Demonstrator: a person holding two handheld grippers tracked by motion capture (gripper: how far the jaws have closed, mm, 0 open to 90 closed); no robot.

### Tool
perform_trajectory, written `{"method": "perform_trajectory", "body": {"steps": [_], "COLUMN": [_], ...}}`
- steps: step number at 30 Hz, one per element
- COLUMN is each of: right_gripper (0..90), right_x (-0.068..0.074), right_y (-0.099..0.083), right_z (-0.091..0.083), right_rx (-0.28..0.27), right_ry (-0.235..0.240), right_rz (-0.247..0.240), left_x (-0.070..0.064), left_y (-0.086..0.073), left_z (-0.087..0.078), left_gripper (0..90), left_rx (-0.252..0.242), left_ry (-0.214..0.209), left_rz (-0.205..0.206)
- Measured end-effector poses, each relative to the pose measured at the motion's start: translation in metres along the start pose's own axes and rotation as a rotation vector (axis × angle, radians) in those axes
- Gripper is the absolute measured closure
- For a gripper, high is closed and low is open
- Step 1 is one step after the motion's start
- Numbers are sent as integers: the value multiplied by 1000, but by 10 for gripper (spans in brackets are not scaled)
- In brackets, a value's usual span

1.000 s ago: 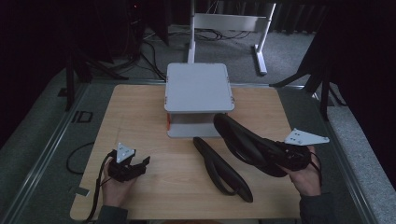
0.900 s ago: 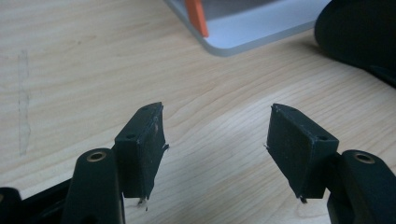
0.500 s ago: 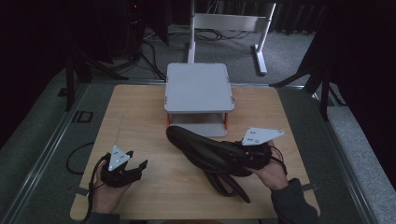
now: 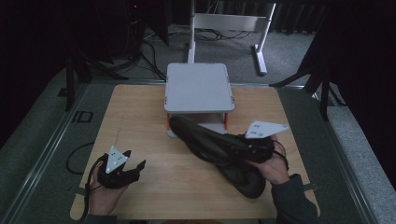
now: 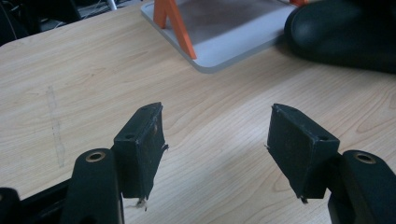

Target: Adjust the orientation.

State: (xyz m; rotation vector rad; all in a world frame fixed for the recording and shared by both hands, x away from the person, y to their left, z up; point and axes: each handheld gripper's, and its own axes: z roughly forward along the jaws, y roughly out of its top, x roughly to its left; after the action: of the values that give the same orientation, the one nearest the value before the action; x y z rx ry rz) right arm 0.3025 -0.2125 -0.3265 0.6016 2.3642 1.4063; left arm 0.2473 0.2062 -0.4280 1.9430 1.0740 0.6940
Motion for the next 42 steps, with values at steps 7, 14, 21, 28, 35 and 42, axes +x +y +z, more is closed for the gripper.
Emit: {"method": "perform_trajectory", "body": {"steps": [7,14,21,28,35,42], "right_gripper": [706,706,706,706,706,705], "right_x": [-31,-48,-66,-77,-78,-75], "right_y": [-23,-63,-101,-115,-115,-102], "right_z": [-46,-77,-90,-81,-79,-69], "right_rx": [-7,4,34,61,12,-7], "right_ry": [-145,-196,-275,-297,-222,-153], "right_rz": [73,162,255,296,326,298], "left_x": [0,-4,-7,-11,-15,-18], "left_y": [-2,-2,-1,0,3,3], "left_z": [3,10,16,21,25,26], "left_gripper": [363,363,364,364,364,364], "left_rx": [1,22,36,44,51,55], "left_ry": [-3,-9,-22,-36,-45,-50], "left_rz": [-8,3,12,26,42,50]}}
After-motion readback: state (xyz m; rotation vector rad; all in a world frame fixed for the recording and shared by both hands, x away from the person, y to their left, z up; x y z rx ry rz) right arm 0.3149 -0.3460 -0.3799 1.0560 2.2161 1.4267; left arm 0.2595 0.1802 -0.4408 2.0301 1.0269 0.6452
